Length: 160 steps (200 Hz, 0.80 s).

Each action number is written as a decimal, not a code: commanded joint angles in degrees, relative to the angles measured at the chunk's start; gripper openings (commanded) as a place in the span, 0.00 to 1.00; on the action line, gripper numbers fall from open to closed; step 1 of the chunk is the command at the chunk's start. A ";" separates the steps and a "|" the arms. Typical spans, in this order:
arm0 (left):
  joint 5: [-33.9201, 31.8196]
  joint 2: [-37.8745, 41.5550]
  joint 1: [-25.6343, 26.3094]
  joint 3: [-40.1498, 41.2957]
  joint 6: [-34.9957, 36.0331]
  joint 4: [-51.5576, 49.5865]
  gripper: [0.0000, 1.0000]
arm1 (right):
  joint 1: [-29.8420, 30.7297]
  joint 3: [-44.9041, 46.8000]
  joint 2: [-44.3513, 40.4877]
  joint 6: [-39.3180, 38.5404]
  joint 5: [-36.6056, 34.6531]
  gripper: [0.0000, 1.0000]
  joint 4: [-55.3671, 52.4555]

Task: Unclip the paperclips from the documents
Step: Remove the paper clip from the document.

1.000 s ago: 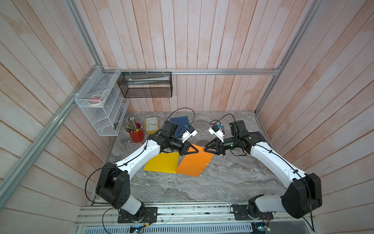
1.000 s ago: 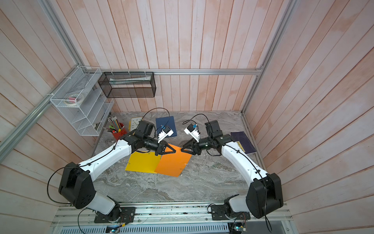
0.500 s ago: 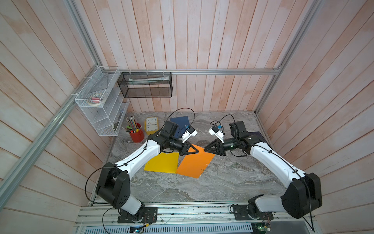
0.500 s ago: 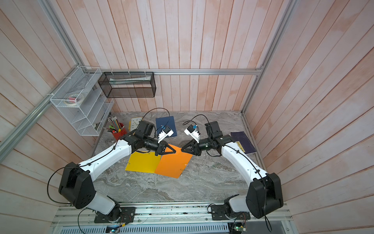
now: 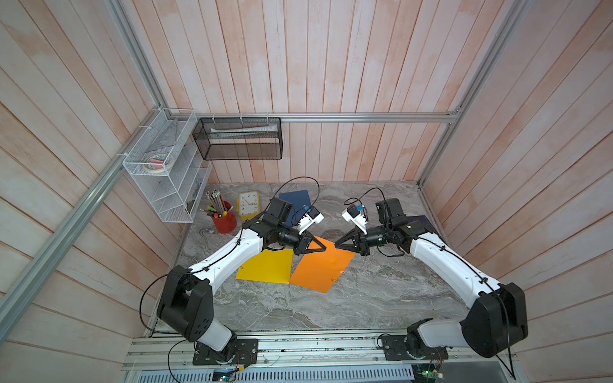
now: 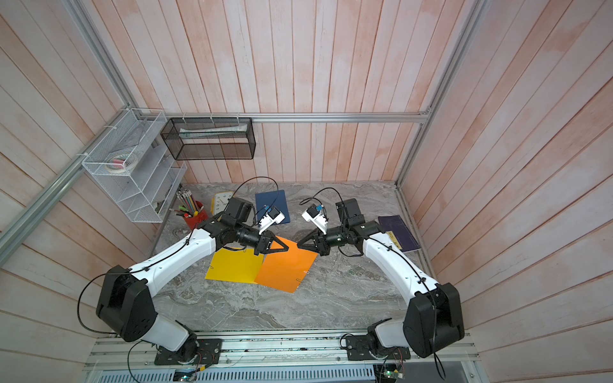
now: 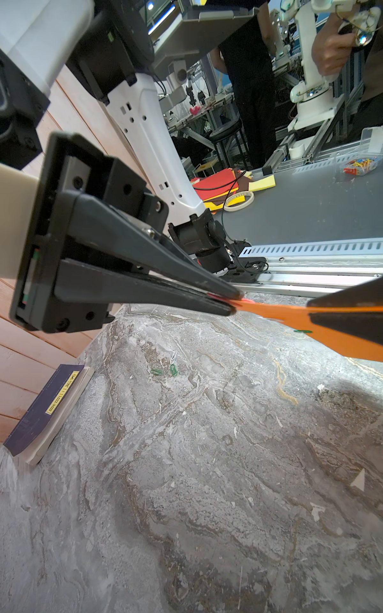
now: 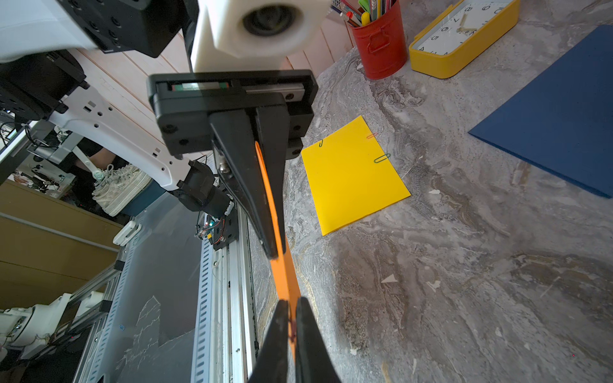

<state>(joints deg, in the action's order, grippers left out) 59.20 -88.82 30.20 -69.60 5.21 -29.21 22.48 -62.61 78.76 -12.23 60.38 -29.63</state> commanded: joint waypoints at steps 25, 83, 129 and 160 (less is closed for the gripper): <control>0.13 0.04 0.48 -0.27 1.47 -0.67 0.00 | 0.12 0.39 -0.36 -0.29 1.66 0.08 -0.34; -0.25 -0.01 0.43 -0.22 1.64 -0.93 0.00 | -0.19 0.62 -0.71 -0.16 1.80 0.04 -0.43; -0.50 -0.09 0.52 -0.17 1.86 -1.19 0.00 | -0.51 0.50 -0.81 -0.07 1.87 0.04 -0.35; -0.58 -0.01 0.52 -0.10 1.93 -1.37 0.00 | -0.91 0.71 -1.11 0.11 2.37 0.04 0.07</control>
<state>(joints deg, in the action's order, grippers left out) 59.11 -88.82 30.44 -69.60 5.91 -29.26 22.09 -62.52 78.74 -12.05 61.08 -29.65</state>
